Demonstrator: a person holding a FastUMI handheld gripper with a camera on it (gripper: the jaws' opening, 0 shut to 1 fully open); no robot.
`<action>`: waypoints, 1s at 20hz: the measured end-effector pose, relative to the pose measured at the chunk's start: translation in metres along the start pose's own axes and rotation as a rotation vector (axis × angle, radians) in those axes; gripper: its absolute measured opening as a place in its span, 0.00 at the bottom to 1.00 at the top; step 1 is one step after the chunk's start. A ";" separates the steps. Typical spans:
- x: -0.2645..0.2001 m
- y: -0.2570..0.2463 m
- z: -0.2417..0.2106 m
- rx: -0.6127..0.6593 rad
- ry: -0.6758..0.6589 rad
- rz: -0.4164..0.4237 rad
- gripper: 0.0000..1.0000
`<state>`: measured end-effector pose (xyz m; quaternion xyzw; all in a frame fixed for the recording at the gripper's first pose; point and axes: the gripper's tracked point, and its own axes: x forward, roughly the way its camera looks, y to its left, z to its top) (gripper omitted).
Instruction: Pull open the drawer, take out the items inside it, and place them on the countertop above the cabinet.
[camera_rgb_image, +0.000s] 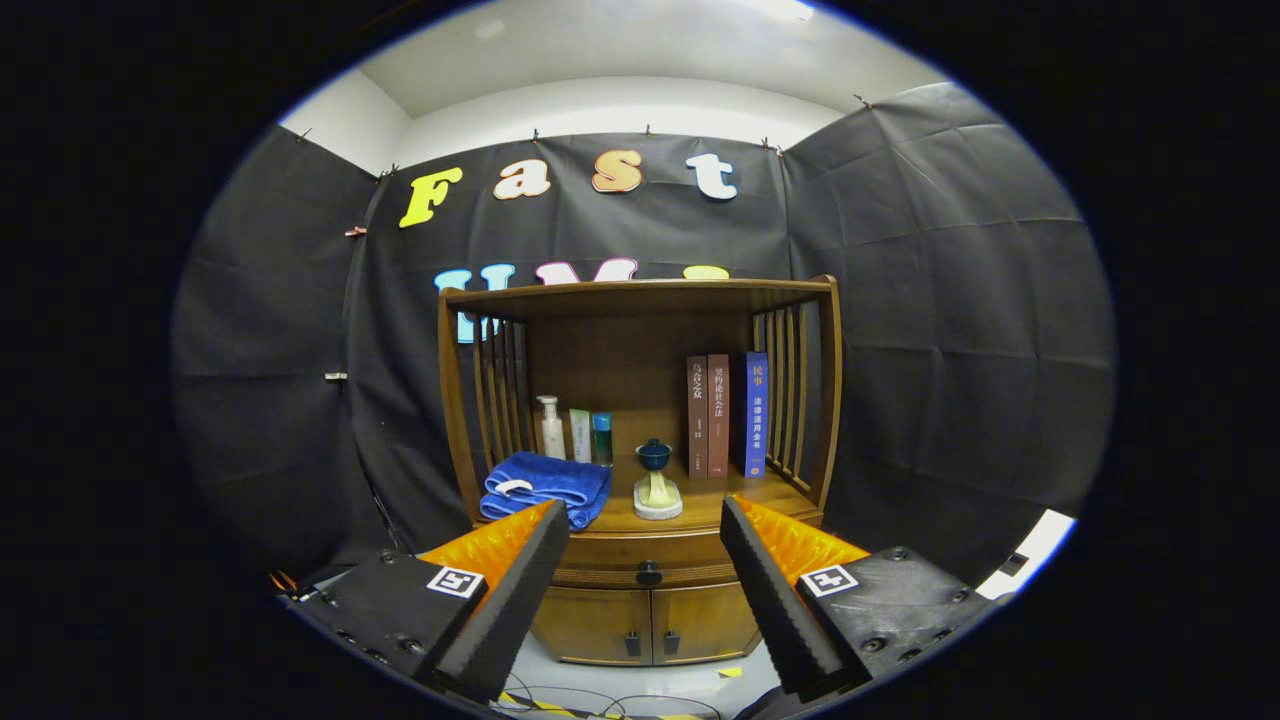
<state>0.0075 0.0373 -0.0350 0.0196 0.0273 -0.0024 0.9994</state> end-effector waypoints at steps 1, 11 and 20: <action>0.001 0.001 0.000 0.000 0.002 0.001 0.99; 0.001 0.005 -0.008 0.010 0.018 0.016 0.99; 0.002 0.005 -0.009 0.005 0.018 0.019 0.99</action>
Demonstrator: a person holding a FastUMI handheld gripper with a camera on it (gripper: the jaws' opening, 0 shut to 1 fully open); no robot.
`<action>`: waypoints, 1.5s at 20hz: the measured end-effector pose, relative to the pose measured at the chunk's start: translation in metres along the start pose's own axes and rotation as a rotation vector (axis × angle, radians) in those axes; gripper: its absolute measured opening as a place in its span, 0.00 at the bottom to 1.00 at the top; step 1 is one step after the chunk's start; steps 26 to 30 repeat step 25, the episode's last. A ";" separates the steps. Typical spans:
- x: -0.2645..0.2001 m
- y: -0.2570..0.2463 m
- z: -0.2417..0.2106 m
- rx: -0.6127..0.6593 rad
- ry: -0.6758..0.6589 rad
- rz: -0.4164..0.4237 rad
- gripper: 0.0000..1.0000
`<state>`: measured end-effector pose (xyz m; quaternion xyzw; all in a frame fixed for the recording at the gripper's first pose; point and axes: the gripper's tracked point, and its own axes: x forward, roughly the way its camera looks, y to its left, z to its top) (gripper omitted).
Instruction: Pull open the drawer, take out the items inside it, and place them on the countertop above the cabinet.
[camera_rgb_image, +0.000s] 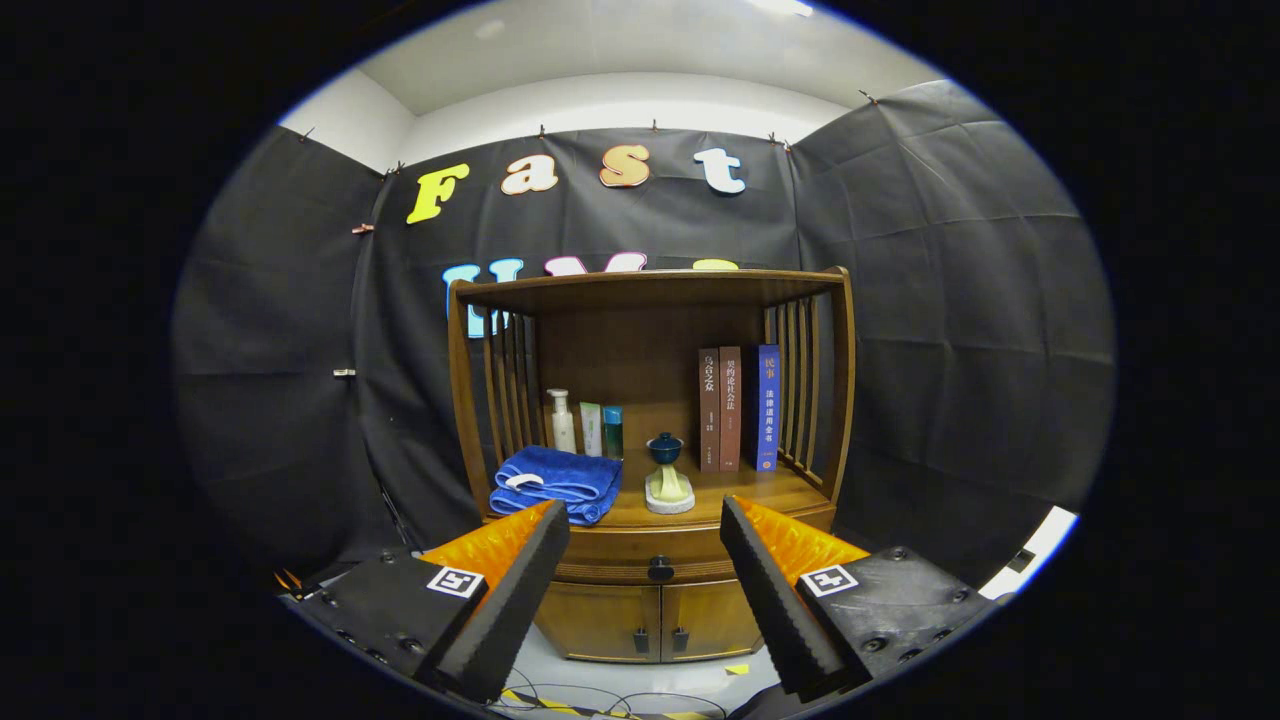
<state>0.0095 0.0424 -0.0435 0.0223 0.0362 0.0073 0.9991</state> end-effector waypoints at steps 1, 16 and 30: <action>0.000 0.000 0.000 0.005 0.000 0.000 0.99; 0.001 0.000 -0.004 0.008 0.006 0.003 0.99; 0.000 0.001 -0.003 -0.001 0.003 0.003 0.99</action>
